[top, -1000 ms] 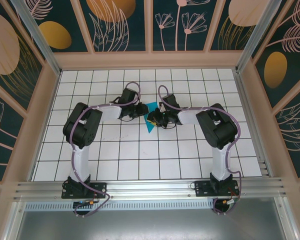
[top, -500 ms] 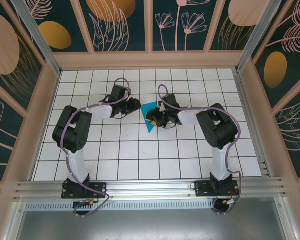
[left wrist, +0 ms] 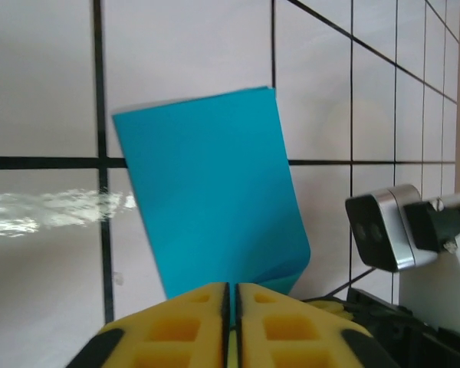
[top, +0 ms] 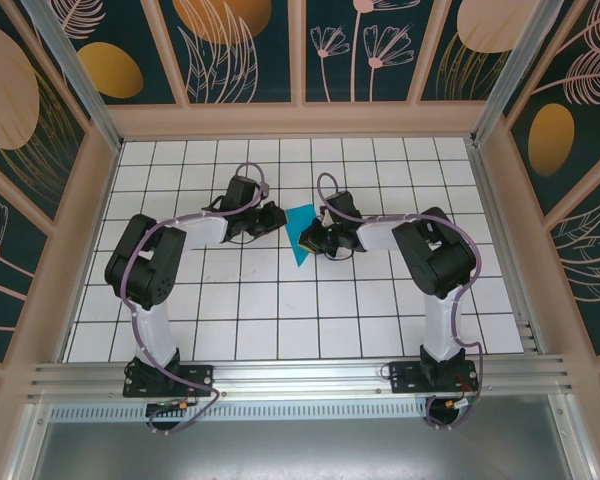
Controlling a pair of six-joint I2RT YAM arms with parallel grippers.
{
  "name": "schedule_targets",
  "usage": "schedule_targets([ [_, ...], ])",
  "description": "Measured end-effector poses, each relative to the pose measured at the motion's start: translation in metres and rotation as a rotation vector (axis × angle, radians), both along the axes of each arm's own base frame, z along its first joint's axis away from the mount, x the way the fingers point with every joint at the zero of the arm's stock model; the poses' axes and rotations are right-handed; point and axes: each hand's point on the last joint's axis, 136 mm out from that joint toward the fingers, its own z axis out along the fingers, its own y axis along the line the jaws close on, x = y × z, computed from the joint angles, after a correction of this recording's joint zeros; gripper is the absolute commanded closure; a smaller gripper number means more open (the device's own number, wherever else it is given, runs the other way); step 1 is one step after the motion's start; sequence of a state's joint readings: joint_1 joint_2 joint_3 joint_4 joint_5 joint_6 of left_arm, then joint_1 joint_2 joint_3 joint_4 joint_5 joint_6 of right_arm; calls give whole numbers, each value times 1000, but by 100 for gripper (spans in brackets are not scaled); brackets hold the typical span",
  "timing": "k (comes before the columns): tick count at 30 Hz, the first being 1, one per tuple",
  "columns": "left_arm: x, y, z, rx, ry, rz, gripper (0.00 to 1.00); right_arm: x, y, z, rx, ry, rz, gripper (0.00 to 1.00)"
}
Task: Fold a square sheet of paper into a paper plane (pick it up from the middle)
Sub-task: Third fold the triangle at the center of the table.
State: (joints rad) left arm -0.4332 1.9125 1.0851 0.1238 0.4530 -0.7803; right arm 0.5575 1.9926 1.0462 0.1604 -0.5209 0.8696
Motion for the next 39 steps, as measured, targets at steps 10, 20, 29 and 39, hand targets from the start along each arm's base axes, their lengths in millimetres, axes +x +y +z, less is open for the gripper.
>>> schedule_targets([
  [10, -18, -22, -1, -13, 14, -65, 100, 0, 0, 0, -1, 1, 0, 100],
  [20, -27, -24, -17, 15, 57, -77, 100, 0, 0, 0, 0, 1, -1, 100],
  [29, -34, -26, -33, 40, 87, -95, 100, 0, 0, 0, 0, 2, -1, 100],
  [39, -36, -21, -45, 83, 100, -87, 100, 0, 0, 0, 3, 1, 2, 100],
])
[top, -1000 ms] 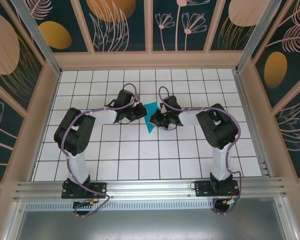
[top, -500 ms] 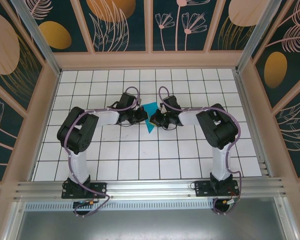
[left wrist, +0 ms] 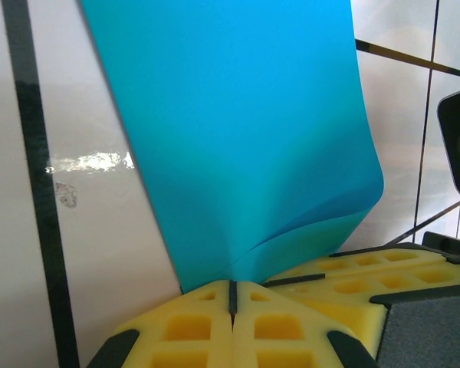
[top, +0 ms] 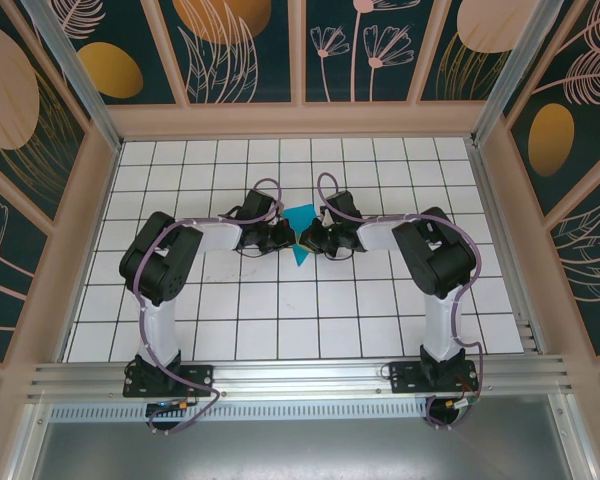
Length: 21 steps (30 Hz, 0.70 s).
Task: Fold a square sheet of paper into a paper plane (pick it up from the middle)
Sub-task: Third fold the triangle at the center of the table.
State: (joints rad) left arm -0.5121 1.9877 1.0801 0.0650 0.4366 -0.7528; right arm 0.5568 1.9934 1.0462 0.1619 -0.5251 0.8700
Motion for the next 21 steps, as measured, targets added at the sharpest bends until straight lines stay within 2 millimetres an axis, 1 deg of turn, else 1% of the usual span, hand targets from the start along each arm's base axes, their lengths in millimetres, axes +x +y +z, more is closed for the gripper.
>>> schedule_targets([
  [5, 0, 1, 0, 13, -10, -6, 100, 2, -1, 4, 13, -11, 0, 96],
  [7, 0, 1, -1, 20, -15, -8, 100, 2, -6, 9, 22, -20, -7, 96],
  [11, 0, 0, -1, 27, -20, -13, 100, 6, -23, 27, 40, -66, -31, 96],
  [13, 0, 1, -1, 28, -21, -14, 100, 9, -30, 32, 44, -84, -42, 96],
  [17, 0, 1, -1, 32, -24, -16, 100, 12, -37, 32, 38, -95, -48, 97],
  [21, 0, 1, -1, 39, -28, -14, 100, 13, -36, 30, 34, -106, -27, 97],
])
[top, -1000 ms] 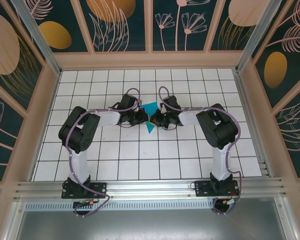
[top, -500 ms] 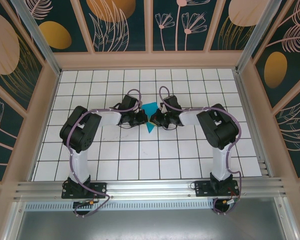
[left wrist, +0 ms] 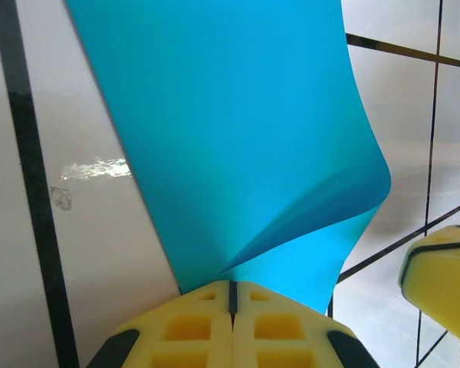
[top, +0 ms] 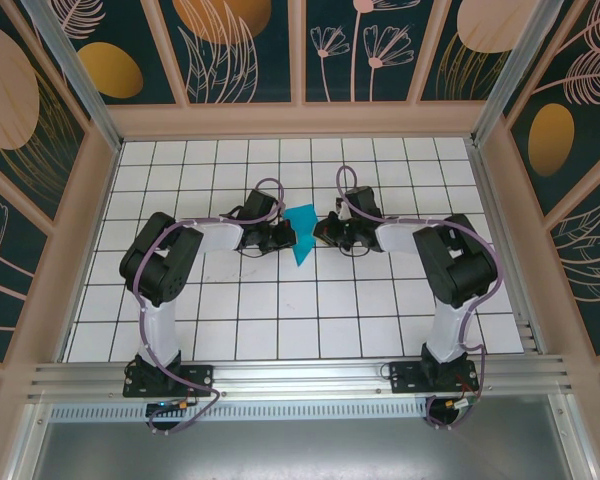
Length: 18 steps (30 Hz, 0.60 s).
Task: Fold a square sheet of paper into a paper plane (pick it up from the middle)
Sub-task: Third fold the triangle at the center of the table.
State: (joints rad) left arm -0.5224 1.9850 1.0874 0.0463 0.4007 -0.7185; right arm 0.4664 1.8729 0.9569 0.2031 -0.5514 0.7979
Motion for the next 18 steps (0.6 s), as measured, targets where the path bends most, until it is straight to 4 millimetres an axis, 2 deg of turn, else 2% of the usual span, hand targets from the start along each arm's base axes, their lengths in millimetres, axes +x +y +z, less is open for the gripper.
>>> schedule_targets([
  [11, 1, 1, 1, 17, -5, 8, 100, 7, 2, -14, -33, 2, 28, 95],
  [18, 4, 3, 1, 34, -12, 20, 100, 13, -16, -23, -103, -6, -5, 83],
])
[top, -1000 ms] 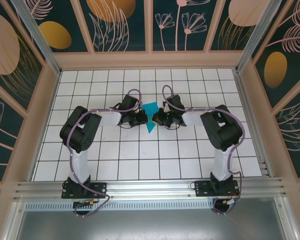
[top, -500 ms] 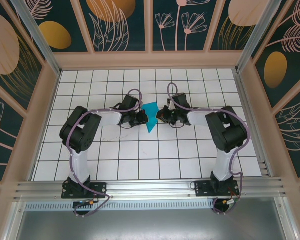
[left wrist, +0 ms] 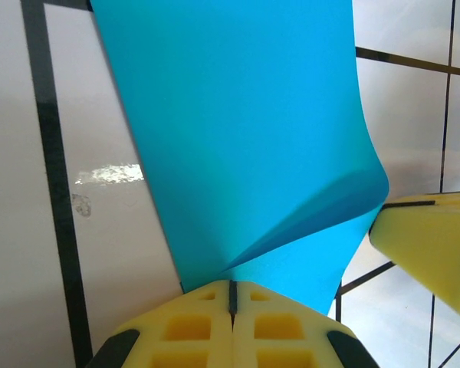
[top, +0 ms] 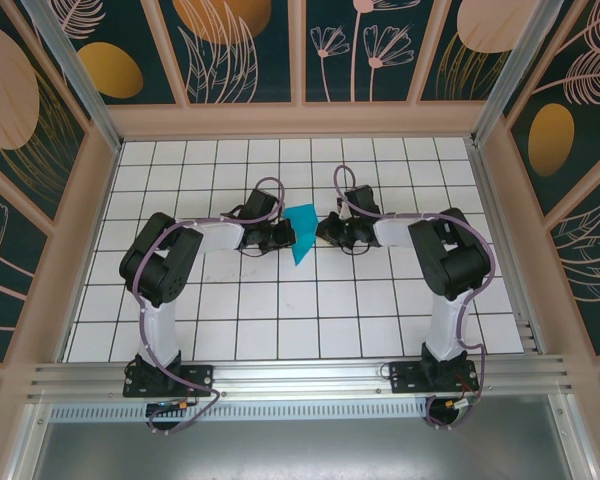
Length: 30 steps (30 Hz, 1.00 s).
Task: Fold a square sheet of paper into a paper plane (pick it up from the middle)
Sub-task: Third fold the triangle at the center of the table.
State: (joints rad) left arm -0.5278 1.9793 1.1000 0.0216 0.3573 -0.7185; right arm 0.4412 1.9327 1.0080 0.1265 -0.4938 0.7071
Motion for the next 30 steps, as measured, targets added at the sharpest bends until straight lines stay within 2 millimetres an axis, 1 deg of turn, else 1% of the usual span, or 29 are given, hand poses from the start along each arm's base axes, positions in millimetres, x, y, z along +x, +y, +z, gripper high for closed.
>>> schedule_targets([
  [4, 0, 0, 0, 1, 0, 0, 100, 2, -7, -4, -30, 0, -9, 80],
  [13, 0, 0, 0, 1, -1, 1, 100, 11, -2, 7, -27, -42, 14, 76],
  [17, 0, 0, 0, 1, -1, 1, 100, 12, 2, 9, -15, -47, 33, 76],
  [24, 0, 0, 0, 1, -1, 1, 100, 6, 8, 3, -10, -33, 76, 73],
  [30, 0, 0, 0, 2, -1, 1, 100, 0, 13, 4, 3, -36, 116, 74],
])
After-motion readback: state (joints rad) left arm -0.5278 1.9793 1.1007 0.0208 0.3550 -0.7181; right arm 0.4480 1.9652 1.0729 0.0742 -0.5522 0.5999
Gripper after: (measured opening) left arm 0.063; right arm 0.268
